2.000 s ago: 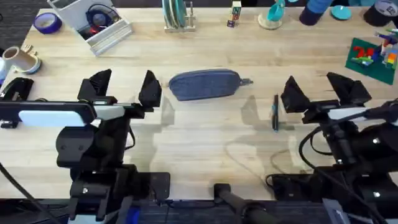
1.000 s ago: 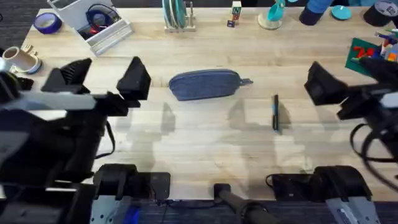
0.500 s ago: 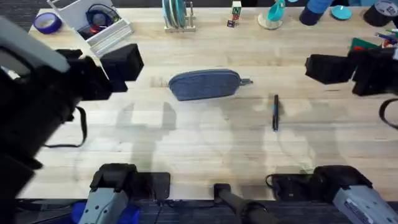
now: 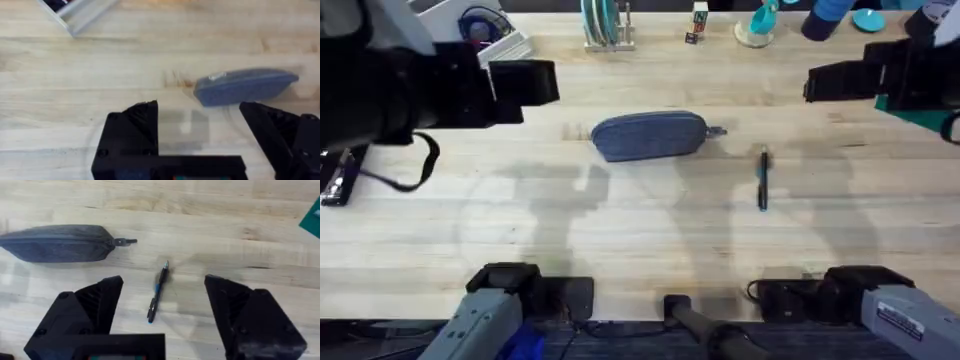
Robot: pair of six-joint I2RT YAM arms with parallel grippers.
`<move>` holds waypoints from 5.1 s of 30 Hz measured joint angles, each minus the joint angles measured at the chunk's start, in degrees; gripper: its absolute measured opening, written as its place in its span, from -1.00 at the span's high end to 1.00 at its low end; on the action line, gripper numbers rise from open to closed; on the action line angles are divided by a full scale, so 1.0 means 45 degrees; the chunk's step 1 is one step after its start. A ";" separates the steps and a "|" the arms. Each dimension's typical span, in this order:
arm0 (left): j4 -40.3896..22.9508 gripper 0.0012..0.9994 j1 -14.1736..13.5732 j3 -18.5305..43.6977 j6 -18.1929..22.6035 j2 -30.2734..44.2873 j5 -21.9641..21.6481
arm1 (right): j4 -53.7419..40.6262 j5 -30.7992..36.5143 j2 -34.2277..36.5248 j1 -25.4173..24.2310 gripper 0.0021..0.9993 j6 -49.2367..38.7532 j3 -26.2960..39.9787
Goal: Unzip the bag, pick up the pens from the table one at a time and place them inside, then zip the bag closed.
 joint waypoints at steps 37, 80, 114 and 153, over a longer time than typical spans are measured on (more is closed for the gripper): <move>-0.0365 -0.99 0.0570 0.0670 0.3808 0.2226 0.2144 | -0.0011 0.0000 0.0333 0.0000 -1.00 0.0000 0.0284; -0.1744 -0.94 0.3433 0.0789 2.5879 1.4553 1.4903 | 0.0257 0.0005 0.0333 0.0000 -1.00 -0.0437 0.0284; -0.1754 0.91 0.2526 0.0805 2.6173 1.5349 1.4970 | -0.0079 0.0005 0.0333 0.0010 -0.99 -0.0830 0.0284; -0.1457 0.91 0.2526 0.0805 2.6171 1.5349 1.4973 | 0.0313 -0.4294 0.2710 -0.1137 -1.00 -1.0885 0.0323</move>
